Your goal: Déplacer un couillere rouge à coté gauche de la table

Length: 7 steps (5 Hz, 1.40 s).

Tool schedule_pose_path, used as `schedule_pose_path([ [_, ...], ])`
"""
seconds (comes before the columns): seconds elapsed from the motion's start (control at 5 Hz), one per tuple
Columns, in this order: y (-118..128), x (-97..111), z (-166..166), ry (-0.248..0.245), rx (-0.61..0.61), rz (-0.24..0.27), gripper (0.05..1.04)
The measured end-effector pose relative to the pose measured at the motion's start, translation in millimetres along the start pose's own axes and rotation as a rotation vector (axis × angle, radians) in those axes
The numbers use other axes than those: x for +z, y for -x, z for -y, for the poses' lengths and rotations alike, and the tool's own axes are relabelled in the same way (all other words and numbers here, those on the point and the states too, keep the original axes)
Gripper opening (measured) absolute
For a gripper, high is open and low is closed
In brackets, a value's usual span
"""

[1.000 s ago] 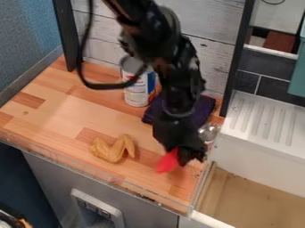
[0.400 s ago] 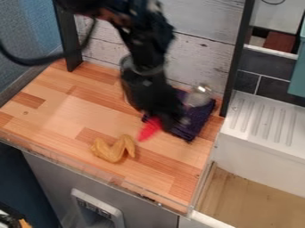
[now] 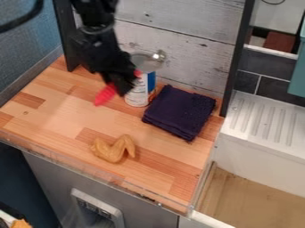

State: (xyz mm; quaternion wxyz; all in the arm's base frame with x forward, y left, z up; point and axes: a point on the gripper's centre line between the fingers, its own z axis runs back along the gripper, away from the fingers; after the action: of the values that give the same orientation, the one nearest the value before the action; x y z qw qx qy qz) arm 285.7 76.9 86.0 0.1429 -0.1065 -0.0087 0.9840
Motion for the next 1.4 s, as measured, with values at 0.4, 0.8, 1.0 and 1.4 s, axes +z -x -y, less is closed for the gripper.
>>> schedule_pose_path([
  [0.4, -8.8, -16.8, 72.7, 0.053, 0.047, 0.12, 0.389],
  [0.8, -15.2, -60.7, 121.4, 0.047, 0.074, 0.21, 0.389],
  [1.0, -14.7, -77.1, 141.1, 0.069, 0.057, 0.247, 0.389],
  [1.4, -21.1, -113.2, 156.9, 0.063, 0.062, 0.317, 0.389],
])
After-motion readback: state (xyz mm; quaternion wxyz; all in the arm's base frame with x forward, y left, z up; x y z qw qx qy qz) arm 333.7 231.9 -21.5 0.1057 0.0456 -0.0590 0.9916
